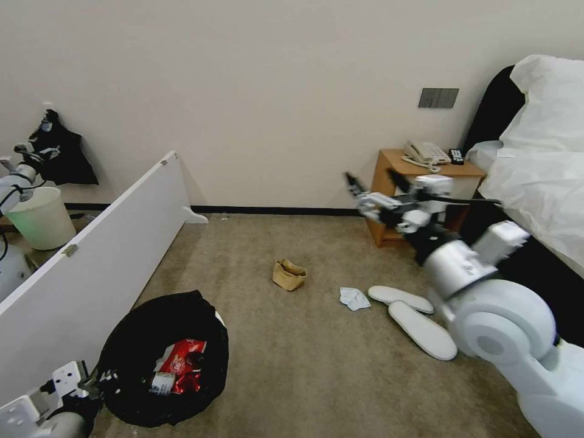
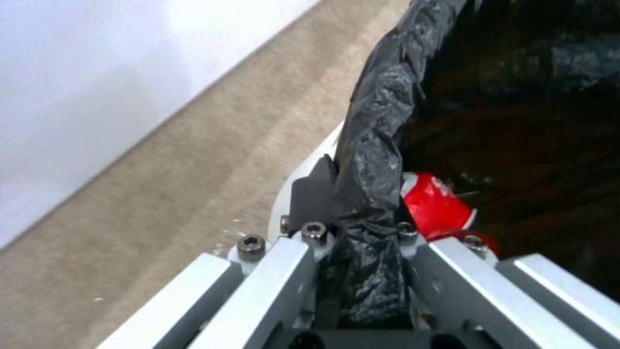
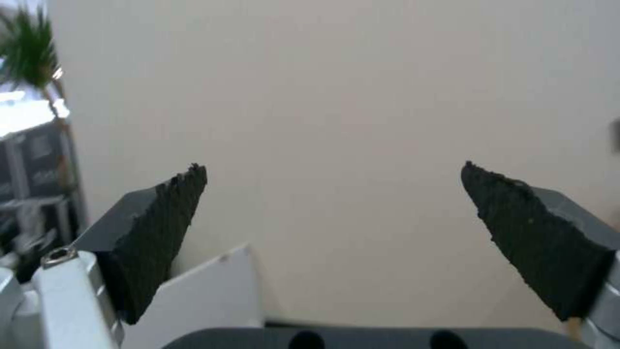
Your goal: Pick up the trash bin, then pick up the garbage from the floor and place it into the trash bin.
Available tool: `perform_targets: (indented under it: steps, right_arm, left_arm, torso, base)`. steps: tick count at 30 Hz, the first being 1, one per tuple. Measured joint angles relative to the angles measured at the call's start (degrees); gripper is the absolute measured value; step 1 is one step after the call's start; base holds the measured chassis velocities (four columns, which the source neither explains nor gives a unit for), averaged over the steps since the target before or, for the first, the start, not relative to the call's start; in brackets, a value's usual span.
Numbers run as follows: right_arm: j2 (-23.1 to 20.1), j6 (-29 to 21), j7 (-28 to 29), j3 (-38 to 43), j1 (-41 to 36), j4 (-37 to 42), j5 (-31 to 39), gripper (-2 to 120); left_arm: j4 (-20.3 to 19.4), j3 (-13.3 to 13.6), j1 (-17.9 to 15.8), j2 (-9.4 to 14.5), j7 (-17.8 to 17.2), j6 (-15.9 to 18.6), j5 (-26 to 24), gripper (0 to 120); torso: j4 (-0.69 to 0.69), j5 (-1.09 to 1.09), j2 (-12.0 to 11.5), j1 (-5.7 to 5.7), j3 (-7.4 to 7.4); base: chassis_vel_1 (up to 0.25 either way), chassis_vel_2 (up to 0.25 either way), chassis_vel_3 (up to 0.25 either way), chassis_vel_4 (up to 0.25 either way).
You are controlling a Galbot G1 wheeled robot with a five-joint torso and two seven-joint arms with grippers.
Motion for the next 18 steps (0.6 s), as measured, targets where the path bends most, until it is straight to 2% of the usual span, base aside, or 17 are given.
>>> perform_targets:
  steps: [2, 3, 7, 8, 10, 13, 18]
  right_arm:
    - [0.38, 1.27, -0.56, 1.92, -2.29, 0.23, -2.53, 100]
    - [0.93, 3.2, -1.37, 4.17, -5.04, 0.4, -6.64, 100]
    - [2.39, 5.72, -2.31, 8.81, -11.84, 1.55, -14.13, 100]
    - [2.39, 5.72, -2.31, 8.81, -11.84, 1.55, -14.13, 100]
    - [3.85, 6.8, -2.66, 12.08, -17.45, 2.56, -17.71, 100]
    - [5.68, 8.26, -3.26, 13.92, -21.97, 3.01, -21.21, 100]
    - [8.27, 9.98, -3.98, 15.1, -26.88, 3.66, -24.99, 100]
  left_arm:
    - [-0.53, -0.03, 0.02, -0.15, 0.01, 0.0, 0.07, 2]
    - [-1.14, 0.03, 0.2, -0.45, 0.04, 0.0, 0.12, 2]
    - [-1.83, 0.83, 0.44, -1.01, 0.06, 0.0, 0.55, 2]
    - [-1.83, 0.83, 0.44, -1.01, 0.06, 0.0, 0.55, 2]
    - [-2.05, 1.67, 0.53, -1.26, 0.22, 0.0, 1.06, 2]
    - [-2.11, 2.64, 0.46, -1.58, 0.53, 0.0, 1.7, 2]
    - [-2.05, 3.67, 0.38, -2.1, 1.35, 0.0, 3.11, 2]
  torso:
    - [-0.02, -0.02, 0.0, 0.0, 0.0]
    - [-0.1, -0.01, 0.0, 0.0, 0.0]
    - [-0.08, 0.0, 0.0, 0.0, 0.0]
    - [-0.08, 0.0, 0.0, 0.0, 0.0]
    - [-0.07, -0.02, 0.0, 0.0, 0.0]
    - [-0.08, -0.01, 0.0, 0.0, 0.01]
    - [-0.08, -0.01, 0.0, 0.0, 0.0]
  base:
    - [0.0, 0.0, 0.0, 0.0]
    - [0.0, 0.0, 0.0, 0.0]
    - [0.0, 0.0, 0.0, 0.0]
    - [0.0, 0.0, 0.0, 0.0]
    - [0.0, 0.0, 0.0, 0.0]
    - [0.0, 0.0, 0.0, 0.0]
    - [0.0, 0.0, 0.0, 0.0]
